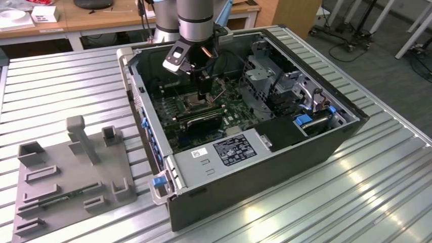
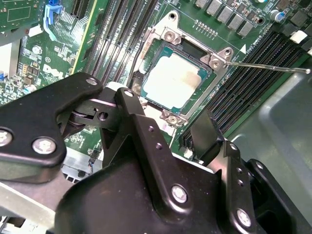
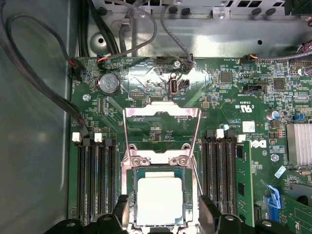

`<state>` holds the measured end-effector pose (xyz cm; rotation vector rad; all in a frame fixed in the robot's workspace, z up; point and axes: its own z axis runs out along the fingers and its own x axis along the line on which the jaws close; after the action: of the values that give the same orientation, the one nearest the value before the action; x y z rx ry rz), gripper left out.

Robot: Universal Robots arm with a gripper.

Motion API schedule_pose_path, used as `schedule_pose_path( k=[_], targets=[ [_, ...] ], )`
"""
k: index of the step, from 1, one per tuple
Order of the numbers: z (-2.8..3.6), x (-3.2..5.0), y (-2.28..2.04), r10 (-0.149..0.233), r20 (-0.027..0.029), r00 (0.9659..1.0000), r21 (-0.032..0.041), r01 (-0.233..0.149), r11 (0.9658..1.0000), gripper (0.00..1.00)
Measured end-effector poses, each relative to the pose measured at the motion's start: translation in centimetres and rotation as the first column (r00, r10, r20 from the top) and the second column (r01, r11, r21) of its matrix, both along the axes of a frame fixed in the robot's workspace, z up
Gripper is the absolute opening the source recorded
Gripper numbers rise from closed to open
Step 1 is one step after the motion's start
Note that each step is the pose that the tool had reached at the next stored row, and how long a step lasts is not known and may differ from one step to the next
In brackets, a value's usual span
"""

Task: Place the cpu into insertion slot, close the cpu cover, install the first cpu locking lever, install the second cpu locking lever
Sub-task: 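Place the cpu into insertion slot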

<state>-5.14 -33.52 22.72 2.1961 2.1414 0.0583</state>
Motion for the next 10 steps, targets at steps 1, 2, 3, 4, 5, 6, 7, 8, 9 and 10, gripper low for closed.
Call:
schedule_pose_path(
  k=[1, 2, 3, 4, 5, 6, 7, 8, 9, 10],
  targets=[
    [0.00, 0.00, 0.00, 0.000, -0.0001, 1.0000, 0.0000, 0.000, 1.0000, 0.67],
    [0.00, 0.00, 0.00, 0.000, -0.0001, 1.0000, 0.0000, 0.000, 1.0000, 0.67],
    [0.00, 0.00, 0.00, 0.000, -0.0002, 1.0000, 0.0000, 0.000, 1.0000, 0.67],
    [0.00, 0.00, 0.00, 0.000, -0.0003, 1.0000, 0.0000, 0.000, 1.0000, 0.67],
    [0.00, 0.00, 0.00, 0.000, -0.0003, 1.0000, 0.0000, 0.000, 1.0000, 0.67],
    [0.00, 0.00, 0.00, 0.000, -0.0004, 1.0000, 0.0000, 0.000, 1.0000, 0.67],
    [0.00, 0.00, 0.00, 0.000, -0.0006, 1.0000, 0.0000, 0.000, 1.0000, 0.67],
    [0.00, 0.00, 0.00, 0.000, -0.0006, 1.0000, 0.0000, 0.000, 1.0000, 0.66],
    [0.00, 0.00, 0.00, 0.000, -0.0006, 1.0000, 0.0000, 0.000, 1.0000, 0.60],
    [0.00, 0.00, 0.00, 0.000, -0.0007, 1.0000, 0.0000, 0.000, 1.0000, 0.60]
  ],
)
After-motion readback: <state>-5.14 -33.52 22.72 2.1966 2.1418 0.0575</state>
